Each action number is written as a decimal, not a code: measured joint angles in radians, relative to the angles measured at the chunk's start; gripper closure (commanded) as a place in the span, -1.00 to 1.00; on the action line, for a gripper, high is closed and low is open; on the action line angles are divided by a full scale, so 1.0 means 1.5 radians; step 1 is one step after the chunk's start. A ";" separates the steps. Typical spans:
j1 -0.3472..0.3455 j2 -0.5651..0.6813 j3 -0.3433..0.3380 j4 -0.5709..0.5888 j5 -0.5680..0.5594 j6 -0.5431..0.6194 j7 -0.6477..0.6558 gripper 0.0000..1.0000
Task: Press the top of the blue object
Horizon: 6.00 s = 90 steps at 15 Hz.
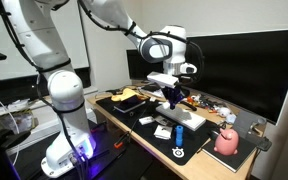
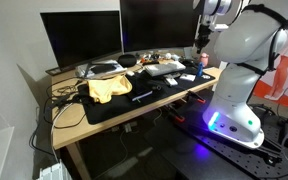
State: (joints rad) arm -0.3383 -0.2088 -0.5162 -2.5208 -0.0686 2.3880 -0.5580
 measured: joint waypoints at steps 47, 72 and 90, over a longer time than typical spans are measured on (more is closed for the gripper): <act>-0.050 0.168 0.008 0.032 0.013 0.113 0.050 1.00; -0.065 0.130 0.011 0.003 0.011 0.126 0.023 1.00; -0.065 0.130 0.022 -0.004 0.011 0.126 0.023 1.00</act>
State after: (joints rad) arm -0.4358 -0.0143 -0.4827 -2.5268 -0.0515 2.5768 -0.5229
